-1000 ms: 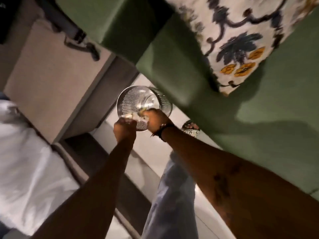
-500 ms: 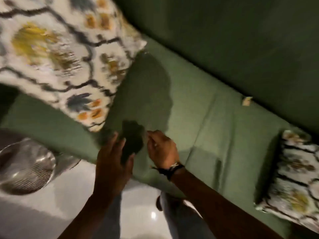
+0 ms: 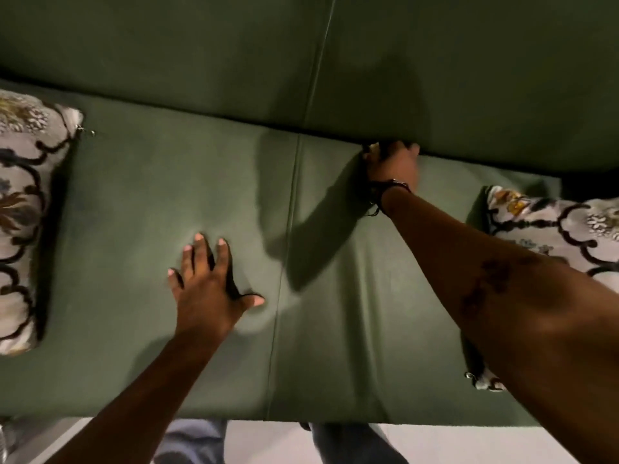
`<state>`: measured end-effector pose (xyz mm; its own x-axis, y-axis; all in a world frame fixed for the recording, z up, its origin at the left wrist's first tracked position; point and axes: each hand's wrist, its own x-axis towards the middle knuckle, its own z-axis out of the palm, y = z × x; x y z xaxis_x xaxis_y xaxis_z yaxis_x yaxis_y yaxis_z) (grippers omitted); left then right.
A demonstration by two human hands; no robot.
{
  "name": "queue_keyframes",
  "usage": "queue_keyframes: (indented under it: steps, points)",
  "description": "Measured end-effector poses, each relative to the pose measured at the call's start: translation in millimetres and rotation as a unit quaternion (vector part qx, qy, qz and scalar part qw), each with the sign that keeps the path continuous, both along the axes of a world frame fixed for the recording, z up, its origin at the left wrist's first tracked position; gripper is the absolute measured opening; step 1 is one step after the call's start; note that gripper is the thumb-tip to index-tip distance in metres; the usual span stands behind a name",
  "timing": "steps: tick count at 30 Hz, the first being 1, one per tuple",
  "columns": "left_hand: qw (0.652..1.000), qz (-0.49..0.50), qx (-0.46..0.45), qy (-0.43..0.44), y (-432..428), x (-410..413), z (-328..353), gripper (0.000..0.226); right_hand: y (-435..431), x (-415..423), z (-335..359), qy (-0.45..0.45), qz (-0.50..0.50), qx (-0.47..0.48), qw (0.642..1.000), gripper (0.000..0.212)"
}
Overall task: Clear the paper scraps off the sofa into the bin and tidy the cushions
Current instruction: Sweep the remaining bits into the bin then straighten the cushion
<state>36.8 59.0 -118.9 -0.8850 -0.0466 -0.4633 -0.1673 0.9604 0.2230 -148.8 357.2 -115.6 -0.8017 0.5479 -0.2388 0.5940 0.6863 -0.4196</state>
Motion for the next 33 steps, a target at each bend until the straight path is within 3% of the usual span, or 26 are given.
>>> queue_keyframes:
  steps: [7,10,13,16,18,21,25,27,30,33]
  points:
    - [1.0,0.009,0.011,-0.004,-1,0,-1,0.124,-29,27,2,0.049,0.017,-0.06,0.997,0.026]
    - [0.999,-0.001,0.041,0.013,-9,9,5,0.118,-86,77,21,0.1,0.102,-0.083,0.986,0.023]
    - [0.986,0.113,0.088,0.089,-43,44,8,0.108,-166,151,39,0.089,0.181,-0.116,0.972,0.027]
    - [0.959,0.214,0.089,0.165,-113,120,12,0.09,-274,227,53,0.049,0.228,-0.178,0.956,0.008]
    - [0.955,0.252,0.063,0.145,-168,184,15,0.083,-351,271,61,0.023,0.288,-0.234,0.928,0.009]
    - [0.947,0.31,-0.014,0.081,-262,284,21,0.074,-465,325,61,-0.074,0.402,-0.325,0.853,0.014]
    - [0.904,0.417,-0.091,0.019,-366,350,27,0.079,-573,362,18,-0.137,0.511,-0.301,0.794,0.01]
    - [0.896,0.433,-0.1,0.013,-402,352,23,0.079,-607,368,-6,-0.179,0.532,-0.281,0.779,0.019]
    - [0.888,0.452,-0.075,0.046,-429,325,15,0.076,-620,366,-27,-0.202,0.52,-0.231,0.797,0.024]
    - [0.868,0.481,-0.007,0.121,-424,283,12,0.072,-598,354,-10,-0.118,0.541,-0.204,0.807,0.022]
